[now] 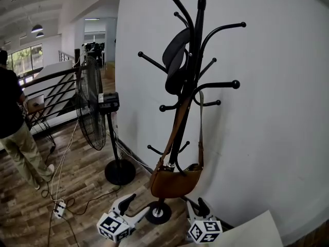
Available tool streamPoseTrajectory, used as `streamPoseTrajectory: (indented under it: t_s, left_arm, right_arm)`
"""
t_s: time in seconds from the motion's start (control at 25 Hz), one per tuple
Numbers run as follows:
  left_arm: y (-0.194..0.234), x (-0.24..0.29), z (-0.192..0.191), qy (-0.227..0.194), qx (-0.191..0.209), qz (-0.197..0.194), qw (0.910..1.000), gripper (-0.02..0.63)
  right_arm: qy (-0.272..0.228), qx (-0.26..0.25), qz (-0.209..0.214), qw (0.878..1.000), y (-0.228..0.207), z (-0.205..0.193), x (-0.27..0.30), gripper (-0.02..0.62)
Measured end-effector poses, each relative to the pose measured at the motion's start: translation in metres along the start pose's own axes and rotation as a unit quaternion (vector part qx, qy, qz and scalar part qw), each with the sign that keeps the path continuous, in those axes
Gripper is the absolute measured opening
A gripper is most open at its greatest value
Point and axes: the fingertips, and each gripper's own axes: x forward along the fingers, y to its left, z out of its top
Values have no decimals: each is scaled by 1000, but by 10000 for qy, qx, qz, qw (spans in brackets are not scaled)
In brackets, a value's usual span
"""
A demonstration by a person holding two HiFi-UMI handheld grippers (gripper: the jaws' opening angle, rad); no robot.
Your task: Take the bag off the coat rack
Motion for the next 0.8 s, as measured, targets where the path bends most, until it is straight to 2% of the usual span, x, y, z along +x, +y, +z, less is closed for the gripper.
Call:
streamPoseTrajectory:
  t_s: [0.12, 0.44, 0.8]
  left_arm:
    - [-4, 10, -6, 26, -135, 176, 9998, 281]
    - [10, 41, -10, 37, -75, 280, 9996, 281]
    - [33, 93, 6, -117, 190, -232, 9995, 279]
  right_arm:
    - [49, -47, 121, 9999, -13, 0, 5, 196]
    - [90, -37, 239, 9997, -34, 0, 38, 196]
    - [-154, -152, -129, 9997, -47, 24, 75, 196]
